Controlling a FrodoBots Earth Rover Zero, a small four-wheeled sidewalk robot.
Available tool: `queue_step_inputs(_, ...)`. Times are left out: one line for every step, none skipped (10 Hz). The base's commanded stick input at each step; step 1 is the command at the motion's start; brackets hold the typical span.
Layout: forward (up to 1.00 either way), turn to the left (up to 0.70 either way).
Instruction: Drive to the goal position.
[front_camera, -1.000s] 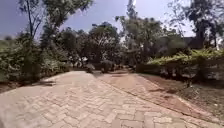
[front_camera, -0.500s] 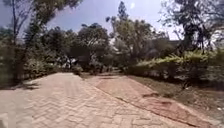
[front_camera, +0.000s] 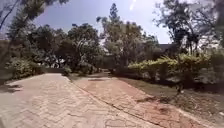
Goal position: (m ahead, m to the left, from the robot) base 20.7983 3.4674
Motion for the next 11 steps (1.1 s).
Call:
queue_step_inputs(0.70,0.00)
queue_step_inputs(0.70,0.00)
queue_step_inputs(0.70,0.00)
queue_step_inputs(0.70,0.00)
queue_step_inputs(0.70,0.00)
queue_step_inputs(0.70,0.00)
queue_step_inputs(0.70,0.00)
queue_step_inputs(0.70,0.00)
queue_step_inputs(0.70,0.00)
queue_step_inputs(0.70,0.00)
queue_step_inputs(0.70,0.00)
